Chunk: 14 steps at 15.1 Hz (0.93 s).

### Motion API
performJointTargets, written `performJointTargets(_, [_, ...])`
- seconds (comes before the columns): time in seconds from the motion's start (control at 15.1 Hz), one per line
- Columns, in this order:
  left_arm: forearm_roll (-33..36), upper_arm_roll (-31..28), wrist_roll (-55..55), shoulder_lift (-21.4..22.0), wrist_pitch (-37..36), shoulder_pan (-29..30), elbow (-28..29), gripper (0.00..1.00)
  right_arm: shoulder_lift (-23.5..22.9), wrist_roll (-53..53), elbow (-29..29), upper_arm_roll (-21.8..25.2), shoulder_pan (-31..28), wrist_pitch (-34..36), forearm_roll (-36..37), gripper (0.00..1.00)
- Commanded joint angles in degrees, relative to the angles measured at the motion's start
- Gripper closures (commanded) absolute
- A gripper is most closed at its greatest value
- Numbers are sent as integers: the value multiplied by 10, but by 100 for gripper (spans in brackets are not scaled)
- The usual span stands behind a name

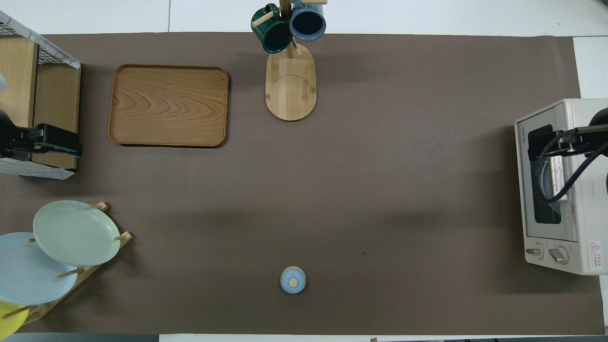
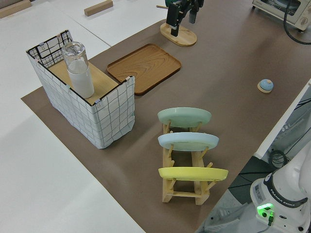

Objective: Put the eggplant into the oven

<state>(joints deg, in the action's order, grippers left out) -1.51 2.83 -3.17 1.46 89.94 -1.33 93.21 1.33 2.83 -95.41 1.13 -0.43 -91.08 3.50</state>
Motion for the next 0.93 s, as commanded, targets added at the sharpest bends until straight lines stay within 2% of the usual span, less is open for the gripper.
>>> performJointTargets(0.0, [9,1,-1,9,-4,1,3,0,3,16,-4,-1,-6,-10,-14,0])
performJointTargets(0.86, [9,1,-1,9,-4,1,3,0,4,13,-1,0,-4,-10,-24,0])
